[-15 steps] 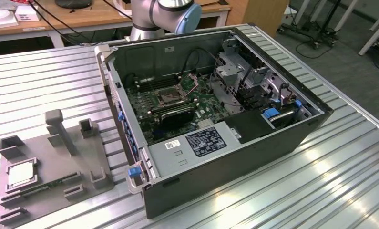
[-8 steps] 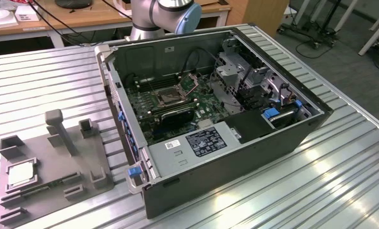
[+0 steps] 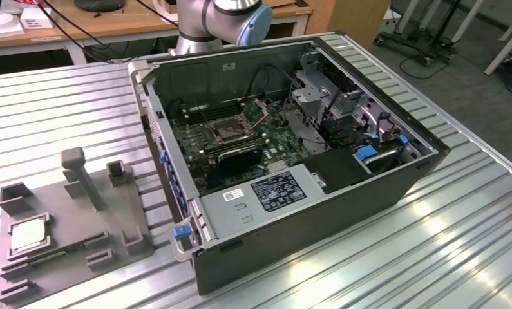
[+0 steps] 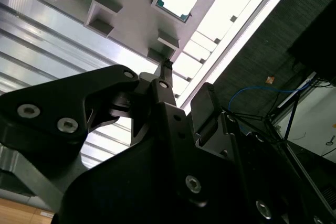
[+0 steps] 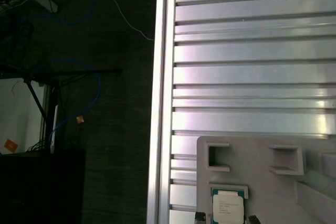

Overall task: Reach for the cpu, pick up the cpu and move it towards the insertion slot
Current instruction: 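Pick up the cpu and move it towards the insertion slot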

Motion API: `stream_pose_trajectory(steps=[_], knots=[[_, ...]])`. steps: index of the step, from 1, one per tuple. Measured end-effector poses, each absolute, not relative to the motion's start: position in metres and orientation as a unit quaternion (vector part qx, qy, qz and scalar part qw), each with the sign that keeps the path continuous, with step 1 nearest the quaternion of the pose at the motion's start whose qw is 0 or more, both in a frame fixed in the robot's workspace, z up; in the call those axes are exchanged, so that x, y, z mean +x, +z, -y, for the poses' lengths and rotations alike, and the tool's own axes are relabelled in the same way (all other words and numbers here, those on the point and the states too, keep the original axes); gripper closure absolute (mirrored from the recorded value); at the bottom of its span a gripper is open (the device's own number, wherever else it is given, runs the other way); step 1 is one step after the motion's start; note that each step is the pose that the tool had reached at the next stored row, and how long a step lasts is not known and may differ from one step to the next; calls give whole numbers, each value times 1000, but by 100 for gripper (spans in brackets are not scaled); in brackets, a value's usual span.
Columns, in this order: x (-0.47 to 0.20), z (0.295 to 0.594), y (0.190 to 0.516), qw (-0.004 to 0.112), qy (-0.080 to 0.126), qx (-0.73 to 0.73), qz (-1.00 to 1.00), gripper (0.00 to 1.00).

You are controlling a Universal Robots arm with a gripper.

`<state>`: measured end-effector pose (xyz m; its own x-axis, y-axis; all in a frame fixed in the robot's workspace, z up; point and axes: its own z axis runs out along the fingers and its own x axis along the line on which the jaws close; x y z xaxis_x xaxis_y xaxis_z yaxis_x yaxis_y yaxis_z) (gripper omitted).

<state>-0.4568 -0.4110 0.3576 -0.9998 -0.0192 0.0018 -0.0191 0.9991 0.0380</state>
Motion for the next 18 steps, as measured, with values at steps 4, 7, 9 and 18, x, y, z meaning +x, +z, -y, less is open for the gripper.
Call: stream_pose_trajectory(steps=[4, 7, 9, 18], knots=[[-457, 411, 357, 1, -19, 10, 1000, 58], [-457, 411, 356, 1, -19, 10, 1000, 58], [-457, 411, 356, 1, -19, 10, 1000, 58], [-457, 411, 354, 1, -19, 10, 1000, 58]])
